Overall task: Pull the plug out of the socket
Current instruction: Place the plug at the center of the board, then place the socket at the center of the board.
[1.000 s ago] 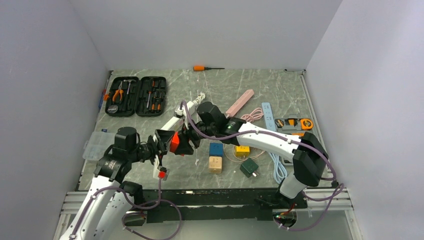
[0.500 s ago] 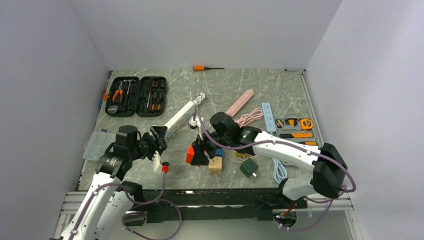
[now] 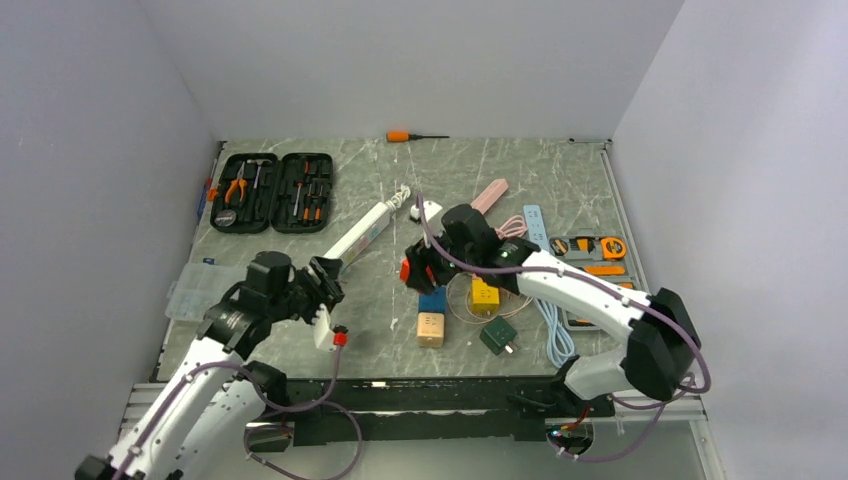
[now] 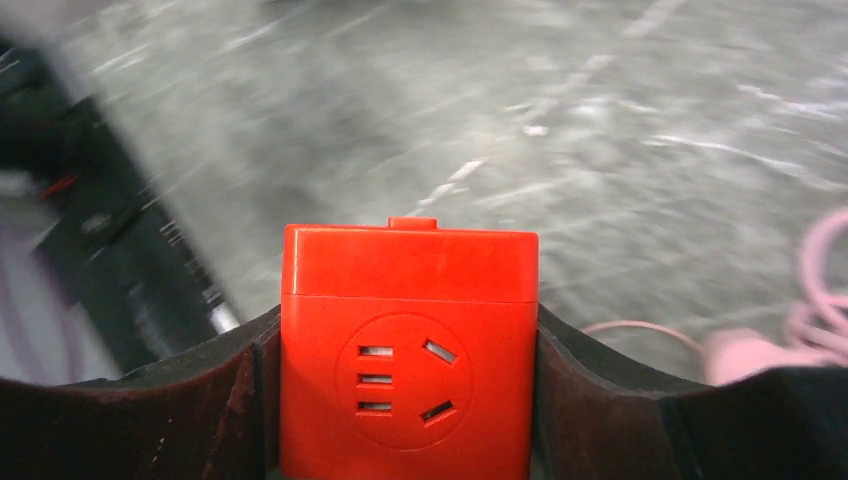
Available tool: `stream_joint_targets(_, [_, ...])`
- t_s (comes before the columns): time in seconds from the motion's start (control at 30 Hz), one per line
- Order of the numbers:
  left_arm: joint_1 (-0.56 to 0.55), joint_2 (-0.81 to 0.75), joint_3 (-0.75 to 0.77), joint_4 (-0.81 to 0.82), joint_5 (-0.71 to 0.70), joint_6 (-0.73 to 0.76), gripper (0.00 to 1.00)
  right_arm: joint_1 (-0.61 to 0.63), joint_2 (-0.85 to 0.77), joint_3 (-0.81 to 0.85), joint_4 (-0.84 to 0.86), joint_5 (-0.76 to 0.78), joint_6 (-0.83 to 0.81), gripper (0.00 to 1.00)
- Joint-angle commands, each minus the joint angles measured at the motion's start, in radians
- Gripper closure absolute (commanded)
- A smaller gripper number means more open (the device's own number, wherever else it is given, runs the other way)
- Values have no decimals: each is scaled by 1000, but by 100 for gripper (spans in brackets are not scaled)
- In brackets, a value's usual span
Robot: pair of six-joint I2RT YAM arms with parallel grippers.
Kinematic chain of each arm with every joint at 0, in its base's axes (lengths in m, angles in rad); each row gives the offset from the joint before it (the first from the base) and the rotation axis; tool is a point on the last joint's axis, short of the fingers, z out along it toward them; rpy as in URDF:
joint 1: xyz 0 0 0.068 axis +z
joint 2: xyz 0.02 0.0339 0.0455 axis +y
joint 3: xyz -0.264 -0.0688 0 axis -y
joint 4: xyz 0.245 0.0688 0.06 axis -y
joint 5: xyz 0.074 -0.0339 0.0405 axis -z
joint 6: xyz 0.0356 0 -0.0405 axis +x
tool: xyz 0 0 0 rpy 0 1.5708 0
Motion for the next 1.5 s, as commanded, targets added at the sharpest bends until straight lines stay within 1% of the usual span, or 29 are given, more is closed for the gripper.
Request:
stream_joint_targets(0.0, [-168,126,102,-29,-110,-242,86,-67,97,92,23,277,54,100])
stream_joint_targets(0.1, [-298,285,199,-86,-177,-425,81,-86,178,116,53,354,63,100])
stream_joint_targets(0.2, [-392,377,223,-59,-213,-516,78,-100,257,115,102,417,76,100])
stream_joint_targets(0.3, [-446,437,188,24,-251,-528,76,-128,326,102,155,441,110,100])
stream_joint_targets(0.4, [-453,532,191,73,-294,-601,76,-140,385,92,194,471,127,100])
stream_joint_targets(0.47, [-453,593,186,110,-329,-643,77,-146,412,89,203,509,131,95])
stream_joint_targets(0.53, [-453,629,158,188,-360,-662,78,-152,427,81,209,545,140,88])
stream_joint_targets(0.6, [-453,673,147,231,-385,-685,80,-162,436,77,203,574,156,78])
stream_joint_targets(0.63, [-453,696,153,239,-394,-707,80,-169,436,73,203,575,162,73])
stream_joint_targets(0.73, [-453,755,170,259,-395,-765,81,-179,426,50,220,565,173,57])
stream_joint_targets(0.8, [-453,786,189,250,-395,-812,77,-181,418,39,228,552,182,51])
stream_joint_targets(0.9, [-455,838,243,215,-395,-875,63,-181,405,26,235,536,196,36])
stream_joint_targets(0.93, [-455,860,261,199,-395,-895,61,-182,400,23,234,533,200,31])
stream_joint_targets(1.0, [-455,899,292,183,-395,-936,59,-182,388,18,232,529,207,23])
stream_joint_targets(1.07, [-453,931,313,166,-395,-969,53,-182,361,8,228,528,214,15])
stream_joint_targets(1.17, [-452,978,347,148,-392,-1018,49,-182,304,-10,221,535,223,12])
stream_joint_targets(1.3, [-450,1012,387,155,-370,-1082,48,-183,189,-35,205,547,243,12])
stream_joint_targets(1.33, [-450,1016,393,159,-366,-1093,46,-184,169,-44,202,549,249,13])
stream_joint_targets(1.37, [-450,1023,400,162,-368,-1100,41,-184,128,-52,195,552,255,14])
stream_joint_targets(1.43, [-445,1039,411,178,-376,-1113,27,-184,72,-71,181,558,269,15])
stream_joint_targets(1.47, [-440,1046,418,188,-377,-1121,23,-186,43,-79,171,562,274,16])
